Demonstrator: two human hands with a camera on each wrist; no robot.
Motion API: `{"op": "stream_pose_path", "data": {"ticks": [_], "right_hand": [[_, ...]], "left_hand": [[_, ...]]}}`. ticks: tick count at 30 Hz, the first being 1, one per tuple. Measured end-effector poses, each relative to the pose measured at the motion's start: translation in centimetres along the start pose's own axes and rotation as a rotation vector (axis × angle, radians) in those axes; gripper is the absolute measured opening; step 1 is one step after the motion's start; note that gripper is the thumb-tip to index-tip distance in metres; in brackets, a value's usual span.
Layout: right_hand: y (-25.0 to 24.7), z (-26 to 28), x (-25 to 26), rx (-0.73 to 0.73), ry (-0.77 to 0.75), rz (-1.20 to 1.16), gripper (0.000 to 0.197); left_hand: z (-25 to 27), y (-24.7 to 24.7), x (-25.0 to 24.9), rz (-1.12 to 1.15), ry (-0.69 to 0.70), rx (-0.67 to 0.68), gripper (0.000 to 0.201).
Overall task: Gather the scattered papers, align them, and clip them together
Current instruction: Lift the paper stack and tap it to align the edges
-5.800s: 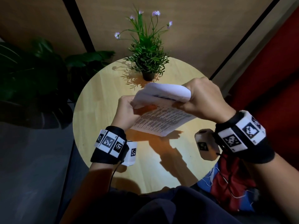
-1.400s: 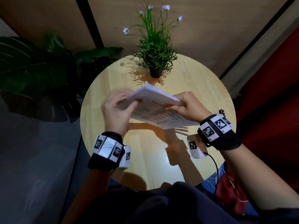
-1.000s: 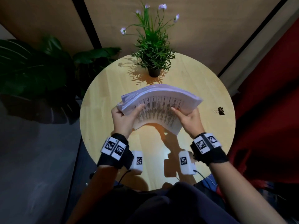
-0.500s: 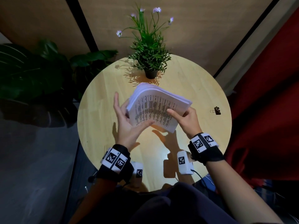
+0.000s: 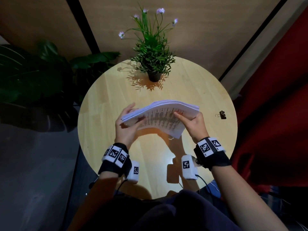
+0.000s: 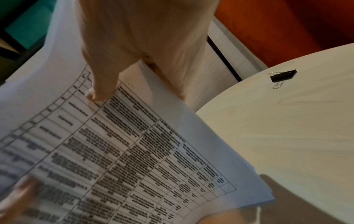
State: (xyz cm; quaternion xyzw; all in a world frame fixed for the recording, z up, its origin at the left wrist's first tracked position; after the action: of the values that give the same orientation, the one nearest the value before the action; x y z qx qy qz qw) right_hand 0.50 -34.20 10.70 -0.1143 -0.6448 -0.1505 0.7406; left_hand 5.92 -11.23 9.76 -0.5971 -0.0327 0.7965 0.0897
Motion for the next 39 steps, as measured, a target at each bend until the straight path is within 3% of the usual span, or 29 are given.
{"op": "stream_pose_path", "data": {"ticks": [2,4,6,8,9,12,14,16,18,21,26,28,31,33,37,39], "right_hand": [[0.6,0.0,0.2,0.012,0.011,0.016,0.024],[0.9,0.1,0.6,0.025,-0.013,0.035,0.025],[0.6,0.2,1.2,-0.003,-0.04,0.043,0.026],[0.2,0.4,1.7,-0.039,-0.061,0.049,0.03],[0.2,0.4,2.0,-0.043,-0.096,0.073,0.038],[-0.1,1.0,3.3,-0.176,-0.296,0.144,0.079],[0.1,1.5,4.9,-0.315,-0.493,0.216,0.076],[0.7,1.7,6.0,-0.336,-0.659,0.337,0.062],[1.3,1.6,6.3,-0.282,-0.72,0.535,0.049],[1.5,0.8,6.0,-0.204,-0.726,0.711,0.033],[1.1,0.0,5.3,-0.07,-0.673,0.794,0.043],[0.6,-0.3,5.2,-0.063,-0.63,0.764,0.041],[-0.7,-1.4,6.0,-0.177,-0.54,0.627,0.017],[-1.0,-2.1,6.6,-0.199,-0.491,0.576,0.011],[-1.3,-2.5,7.0,-0.135,-0.426,0.517,0.013],[-1.9,-2.3,6.9,-0.131,-0.406,0.459,0.014]], "left_hand": [[-0.1,0.8,0.8,-0.001,-0.103,0.006,0.04],[0.5,0.8,0.0,-0.013,-0.149,-0.107,0.017],[1.1,1.4,-1.4,0.027,-0.084,-0.105,0.028],[1.6,1.5,-2.3,0.047,-0.019,-0.098,0.015],[1.7,1.4,-2.9,0.046,0.051,-0.08,0.02],[1.6,1.0,-3.8,0.125,0.246,-0.035,0.084],[1.2,0.7,-4.7,0.154,0.342,-0.076,0.107],[0.6,0.6,-5.9,0.178,0.399,-0.085,0.103],[-0.4,0.6,-6.4,0.216,0.346,-0.079,0.076],[-1.0,0.9,-5.9,0.166,0.266,-0.104,0.052],[-1.3,1.2,-5.0,0.174,0.241,-0.092,0.027],[-1.4,1.4,-4.6,0.152,0.221,-0.029,0.035],[-1.4,2.5,-4.5,0.023,0.263,0.136,0.072],[-1.6,2.9,-4.4,-0.108,0.316,0.171,0.083],[-2.9,1.1,-4.5,-0.1,0.308,0.028,0.034],[-3.6,0.4,-4.2,-0.09,0.296,0.064,0.03]]}}
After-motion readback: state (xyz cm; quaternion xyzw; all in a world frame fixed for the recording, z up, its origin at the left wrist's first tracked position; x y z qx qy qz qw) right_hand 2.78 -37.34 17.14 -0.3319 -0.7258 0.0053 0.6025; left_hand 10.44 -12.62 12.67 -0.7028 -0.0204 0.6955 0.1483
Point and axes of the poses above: each hand's wrist, its own z-axis away from the middle knuckle, its own y-axis out of the palm, x = y × z, the point moved 6 cm from there along -z, towards the middle knuckle, and after that the axes turned 4 degrees about -z, right-handed, at the moved point
